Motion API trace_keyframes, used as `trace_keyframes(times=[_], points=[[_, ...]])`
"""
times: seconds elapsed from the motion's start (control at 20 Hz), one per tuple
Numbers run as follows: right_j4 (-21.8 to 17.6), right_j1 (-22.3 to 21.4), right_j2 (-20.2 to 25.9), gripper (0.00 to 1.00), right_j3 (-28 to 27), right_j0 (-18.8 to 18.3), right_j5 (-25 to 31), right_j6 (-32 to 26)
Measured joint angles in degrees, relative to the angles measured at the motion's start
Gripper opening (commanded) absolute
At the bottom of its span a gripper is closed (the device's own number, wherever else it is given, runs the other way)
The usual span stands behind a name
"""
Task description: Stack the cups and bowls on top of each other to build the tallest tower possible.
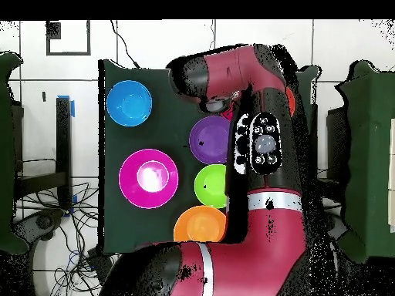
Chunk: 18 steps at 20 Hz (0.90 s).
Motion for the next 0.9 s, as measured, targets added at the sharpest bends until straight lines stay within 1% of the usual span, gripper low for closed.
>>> trace_keyframes(times=[0.9], points=[[0.15,0.05,-0.12,0.0,0.83,0.29,0.0,0.0]])
